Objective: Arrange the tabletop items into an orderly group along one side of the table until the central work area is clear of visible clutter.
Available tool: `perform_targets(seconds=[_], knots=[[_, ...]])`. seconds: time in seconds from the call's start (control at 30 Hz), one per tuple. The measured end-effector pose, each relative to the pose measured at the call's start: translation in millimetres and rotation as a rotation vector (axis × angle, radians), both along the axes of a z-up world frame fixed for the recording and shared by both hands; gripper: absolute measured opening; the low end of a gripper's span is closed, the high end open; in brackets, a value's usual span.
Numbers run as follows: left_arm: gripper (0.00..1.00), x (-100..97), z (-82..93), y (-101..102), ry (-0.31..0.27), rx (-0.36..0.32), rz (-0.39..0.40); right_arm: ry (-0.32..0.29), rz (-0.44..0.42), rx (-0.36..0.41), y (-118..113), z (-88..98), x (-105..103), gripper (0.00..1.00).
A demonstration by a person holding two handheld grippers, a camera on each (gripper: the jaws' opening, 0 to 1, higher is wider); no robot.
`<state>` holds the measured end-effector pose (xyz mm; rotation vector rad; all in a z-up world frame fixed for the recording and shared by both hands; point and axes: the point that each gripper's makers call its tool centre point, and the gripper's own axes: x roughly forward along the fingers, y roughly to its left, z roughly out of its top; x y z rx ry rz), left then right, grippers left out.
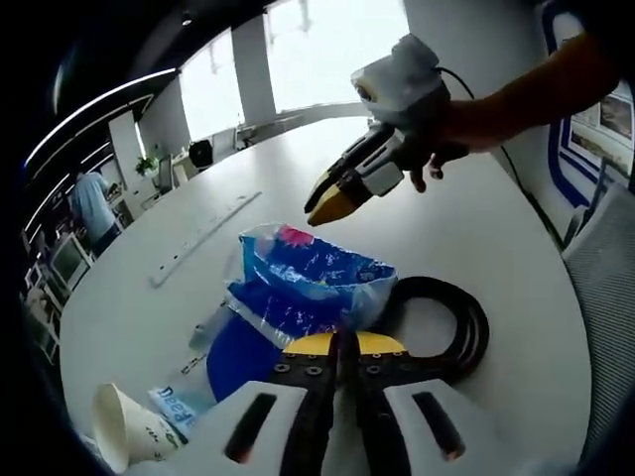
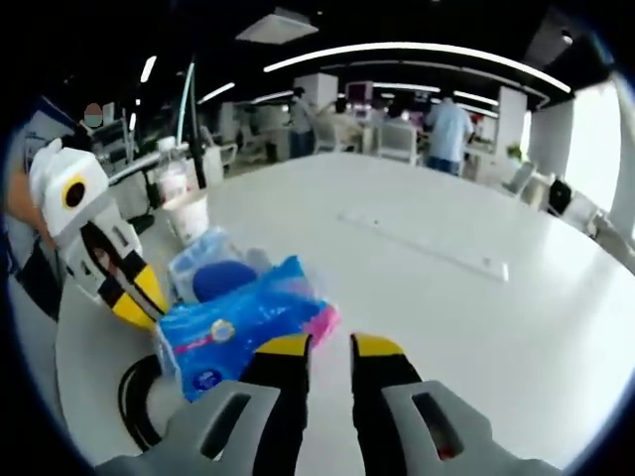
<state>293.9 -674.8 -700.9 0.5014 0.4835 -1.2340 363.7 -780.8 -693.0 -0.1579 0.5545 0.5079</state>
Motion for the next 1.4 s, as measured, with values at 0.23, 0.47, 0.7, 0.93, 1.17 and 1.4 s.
perform_targets(seconds=[0.23, 0.47, 0.7, 0.93, 1.17, 1.4], knots=[[0.00, -3.2, 1.2, -1.9, -0.005, -0.001, -0.039, -0.002, 0.004, 0.008, 2.0, 3.3, 2.4, 0.12], [0.00, -7.6, 4.7, -5.5, -0.024, -0.014, -0.074, 0.002, 0.006, 0.017, 4.8, 4.6, 0.4, 0.12], [0.00, -11.6, 9.3, -10.5, -0.051, -0.025, -0.110, 0.002, 0.003, 0.028, 5.1, 7.3, 0.9, 0.12], [0.00, -22.7, 14.9, -13.4, -0.083, -0.035, -0.175, 0.006, -0.003, 0.039, 3.1, 9.1, 0.3, 0.12], [0.00, -28.2, 21.7, -15.2, -0.102, -0.049, -0.214, 0.021, -0.013, 0.053, -0.3, 8.1, -3.4, 0.12], [0.00, -35.1, 27.5, -18.7, -0.123, -0.064, -0.254, 0.043, -0.035, 0.082, -2.3, 6.5, -7.4, 0.12]])
